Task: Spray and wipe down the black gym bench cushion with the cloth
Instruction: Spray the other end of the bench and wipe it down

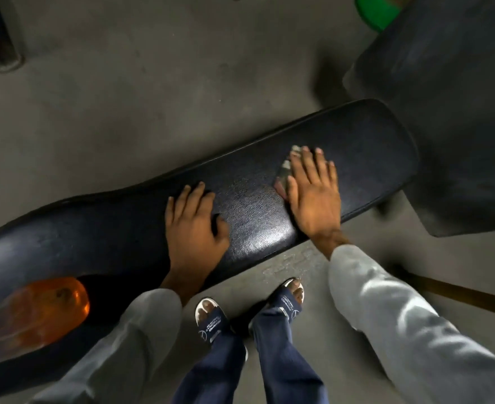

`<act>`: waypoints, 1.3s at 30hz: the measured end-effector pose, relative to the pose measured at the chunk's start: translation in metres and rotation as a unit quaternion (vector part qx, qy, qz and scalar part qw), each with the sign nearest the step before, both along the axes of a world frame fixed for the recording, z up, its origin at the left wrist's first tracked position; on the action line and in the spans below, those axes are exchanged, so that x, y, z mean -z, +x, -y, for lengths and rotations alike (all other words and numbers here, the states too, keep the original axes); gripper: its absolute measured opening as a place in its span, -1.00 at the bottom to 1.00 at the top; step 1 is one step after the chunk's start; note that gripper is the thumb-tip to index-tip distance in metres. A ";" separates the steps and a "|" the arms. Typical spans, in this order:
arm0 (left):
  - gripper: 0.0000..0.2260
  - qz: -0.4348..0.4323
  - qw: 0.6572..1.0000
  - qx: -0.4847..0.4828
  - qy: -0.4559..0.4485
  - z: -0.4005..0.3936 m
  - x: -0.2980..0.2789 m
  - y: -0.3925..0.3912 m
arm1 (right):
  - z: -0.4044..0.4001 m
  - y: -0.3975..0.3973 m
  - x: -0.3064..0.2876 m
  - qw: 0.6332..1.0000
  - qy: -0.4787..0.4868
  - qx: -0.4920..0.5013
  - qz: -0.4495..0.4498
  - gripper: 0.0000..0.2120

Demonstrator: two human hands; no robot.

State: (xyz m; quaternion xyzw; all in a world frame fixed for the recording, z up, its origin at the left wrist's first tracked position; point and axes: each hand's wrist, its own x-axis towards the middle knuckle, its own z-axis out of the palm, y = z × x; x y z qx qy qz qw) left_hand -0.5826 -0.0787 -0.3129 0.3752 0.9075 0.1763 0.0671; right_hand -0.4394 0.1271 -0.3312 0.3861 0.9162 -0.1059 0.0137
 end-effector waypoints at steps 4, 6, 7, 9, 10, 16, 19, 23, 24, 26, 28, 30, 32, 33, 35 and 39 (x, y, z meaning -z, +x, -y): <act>-0.55 0.009 1.000 0.020 0.012 -0.032 0.000 0.023 | 0.058 0.019 -0.004 0.999 0.008 0.025 0.019 -0.41; -0.52 0.010 1.000 0.027 0.010 -0.037 0.005 0.028 | 0.072 0.005 -0.004 0.996 -0.007 -0.084 0.006 -0.41; -0.49 0.007 1.000 0.030 0.004 -0.037 0.007 0.029 | 0.066 -0.003 -0.003 0.991 -0.010 -0.134 -0.004 -0.41; -0.47 0.000 1.000 0.028 -0.003 -0.035 0.013 0.029 | 0.038 -0.015 -0.001 0.978 0.004 -0.206 -0.012 -0.42; -0.46 -0.002 1.000 0.028 -0.003 -0.034 0.016 0.029 | 0.018 -0.018 0.001 0.975 0.015 -0.222 -0.011 -0.42; -0.46 0.018 1.000 0.024 0.004 -0.033 0.022 0.032 | -0.117 0.009 0.015 0.999 0.018 -0.027 -0.018 -0.39; -0.46 0.029 0.999 0.009 0.019 -0.035 0.024 0.037 | -0.156 0.050 0.021 0.996 0.034 0.078 -0.009 -0.38; -0.50 0.036 0.998 -0.025 0.037 -0.040 0.025 0.042 | -0.121 0.065 0.017 0.977 0.051 0.205 -0.003 -0.41; -0.51 0.039 0.998 -0.032 0.040 -0.042 0.025 0.043 | -0.103 0.062 0.014 0.974 0.053 0.218 -0.005 -0.41; -0.53 0.045 0.997 -0.050 0.047 -0.046 0.025 0.046 | -0.057 0.049 0.008 0.981 0.050 0.187 -0.009 -0.42; -0.54 0.048 0.995 -0.066 0.050 -0.049 0.025 0.048 | -0.010 0.026 0.006 0.995 0.029 0.096 -0.001 -0.42; -0.55 0.047 0.995 -0.072 0.041 -0.051 0.026 0.050 | 0.025 -0.004 0.004 1.000 -0.001 -0.021 -0.009 -0.42; -0.55 0.042 0.996 -0.072 0.035 -0.050 0.028 0.051 | 0.026 -0.028 0.003 0.991 -0.010 -0.132 -0.032 -0.42; -0.55 0.038 0.996 -0.071 0.037 -0.050 0.029 0.052 | 0.013 -0.036 0.004 0.984 -0.005 -0.176 -0.041 -0.42; -0.55 0.034 0.996 -0.073 0.049 -0.051 0.030 0.053 | -0.030 -0.042 0.008 0.976 0.010 -0.212 -0.047 -0.42; -0.53 0.050 0.994 -0.077 0.054 -0.051 0.028 0.053 | -0.137 -0.009 0.018 0.999 0.016 -0.042 -0.026 -0.36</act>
